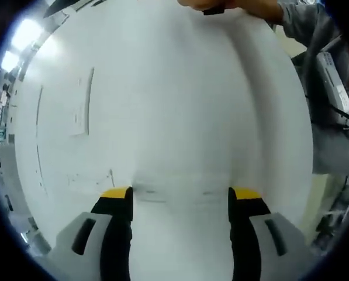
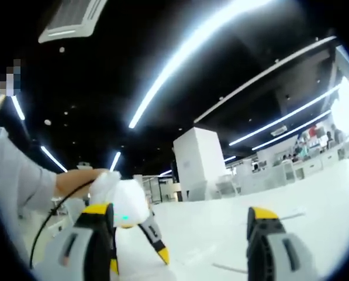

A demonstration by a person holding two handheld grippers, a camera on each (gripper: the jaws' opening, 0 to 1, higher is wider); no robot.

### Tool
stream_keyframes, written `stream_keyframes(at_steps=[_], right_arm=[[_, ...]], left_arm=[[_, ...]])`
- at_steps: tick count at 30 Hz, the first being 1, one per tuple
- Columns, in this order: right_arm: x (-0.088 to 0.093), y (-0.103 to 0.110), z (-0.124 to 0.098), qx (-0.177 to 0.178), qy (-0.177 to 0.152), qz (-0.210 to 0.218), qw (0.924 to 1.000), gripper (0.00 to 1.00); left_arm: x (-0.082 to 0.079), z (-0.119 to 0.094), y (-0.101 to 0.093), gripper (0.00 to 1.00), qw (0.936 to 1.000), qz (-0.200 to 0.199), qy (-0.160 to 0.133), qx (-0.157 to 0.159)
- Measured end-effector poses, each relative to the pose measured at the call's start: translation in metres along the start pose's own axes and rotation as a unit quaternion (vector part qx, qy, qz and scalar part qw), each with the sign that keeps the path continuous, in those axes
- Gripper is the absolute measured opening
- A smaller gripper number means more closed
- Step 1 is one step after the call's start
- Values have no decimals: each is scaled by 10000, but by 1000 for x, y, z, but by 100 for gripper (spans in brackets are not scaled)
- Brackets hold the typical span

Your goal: Locate the socket holder cover, grip the socket holder cover, clip it into the socket holder slot.

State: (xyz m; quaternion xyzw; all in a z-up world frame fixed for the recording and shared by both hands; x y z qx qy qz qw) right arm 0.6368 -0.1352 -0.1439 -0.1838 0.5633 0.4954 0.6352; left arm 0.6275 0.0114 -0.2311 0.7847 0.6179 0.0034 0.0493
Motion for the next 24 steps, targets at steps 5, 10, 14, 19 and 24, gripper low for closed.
stream_keyframes(at_steps=[5,10,14,19,24], right_arm=[[-1,-2,-1,46,-29,1,10000,95],[-1,-3,-1,76,-37,16,10000,95],[0,-2,-1,68,-18,10,10000,95],[1,-1,0,60,18,3,10000,95],[2,-1,0,57,33,-10,10000,95]], left_arm=[[0,0,6,65,9999,-91,-74,-29],[1,2,10,65,9999,-90,-61,-40],[2,2,14,65,9999,-105,-58,-44],[4,1,21,65,9998,-182,-67,-84],[7,2,22,65,9997,-239,-39,-61]])
Point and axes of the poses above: the point that each gripper's makers call its tool centre point, and the gripper's own axes: z roughly forward along the fingers, y roughly to its left, x roughly out of its underside, the point moved 5 cm from there along -z, roughly backward along the fingers, and after that the axes turned 10 degrees about z, right-handed, at the moved point
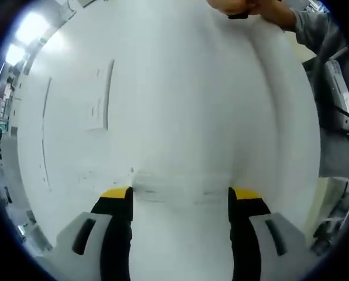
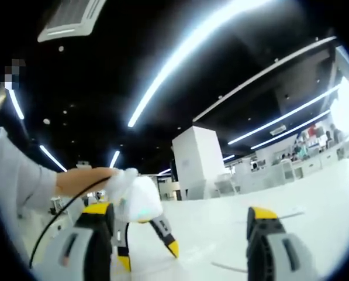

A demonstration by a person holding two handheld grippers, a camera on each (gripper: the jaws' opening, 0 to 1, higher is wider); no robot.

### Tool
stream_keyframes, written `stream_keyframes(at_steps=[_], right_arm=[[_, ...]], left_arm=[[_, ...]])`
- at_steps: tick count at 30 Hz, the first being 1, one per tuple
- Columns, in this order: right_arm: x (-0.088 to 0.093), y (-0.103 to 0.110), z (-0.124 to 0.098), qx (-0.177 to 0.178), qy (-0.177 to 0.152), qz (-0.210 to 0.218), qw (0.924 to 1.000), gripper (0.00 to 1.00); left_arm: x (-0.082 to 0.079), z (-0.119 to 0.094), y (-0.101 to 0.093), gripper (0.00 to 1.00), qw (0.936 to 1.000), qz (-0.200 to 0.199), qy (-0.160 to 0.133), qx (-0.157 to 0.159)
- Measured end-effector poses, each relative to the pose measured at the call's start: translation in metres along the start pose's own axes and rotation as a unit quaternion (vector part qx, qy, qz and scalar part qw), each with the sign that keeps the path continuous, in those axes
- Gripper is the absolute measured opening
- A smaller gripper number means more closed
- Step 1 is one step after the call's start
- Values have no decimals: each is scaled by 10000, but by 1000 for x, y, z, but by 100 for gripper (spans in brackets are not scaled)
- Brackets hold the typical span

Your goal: Locate the socket holder cover, grip the socket holder cover, clip it into the socket holder slot.

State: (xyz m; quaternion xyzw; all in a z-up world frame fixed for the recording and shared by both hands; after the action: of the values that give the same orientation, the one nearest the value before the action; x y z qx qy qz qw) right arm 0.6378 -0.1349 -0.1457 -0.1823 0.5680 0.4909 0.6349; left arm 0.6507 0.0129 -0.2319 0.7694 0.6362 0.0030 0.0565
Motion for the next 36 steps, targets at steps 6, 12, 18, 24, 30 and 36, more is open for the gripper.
stream_keyframes(at_steps=[6,12,18,24,30,36], right_arm=[[1,1,0,-9,28,-37,10000,95],[1,1,-1,-13,33,-44,10000,95],[1,2,-1,-28,48,-67,10000,95],[0,2,-1,-28,54,-73,10000,95],[0,1,-1,-17,55,-90,9999,95],[-1,1,0,-26,54,-91,9999,95]], left_arm=[[-1,0,3,65,10000,-51,-69,47],[-5,0,8,65,9997,-85,-162,129],[-4,0,15,65,9997,-160,-127,168],[-3,-2,22,65,9995,-207,-140,182],[-3,-2,24,65,9994,-242,-127,193],[-3,-2,24,65,9995,-233,-110,193]])
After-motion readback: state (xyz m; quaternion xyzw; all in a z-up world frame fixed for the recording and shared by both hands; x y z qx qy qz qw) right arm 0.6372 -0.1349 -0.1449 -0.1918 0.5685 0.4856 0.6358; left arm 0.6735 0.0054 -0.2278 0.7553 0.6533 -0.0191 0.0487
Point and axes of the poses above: the point that each gripper's makers call its tool centre point, and the gripper's own axes: z roughly forward along the fingers, y roughly to its left, x roughly out of its underside, the point moved 5 cm from there along -z, roughly backward along the fingers, and after that the axes turned 10 degrees about z, right-handed, at the moved point
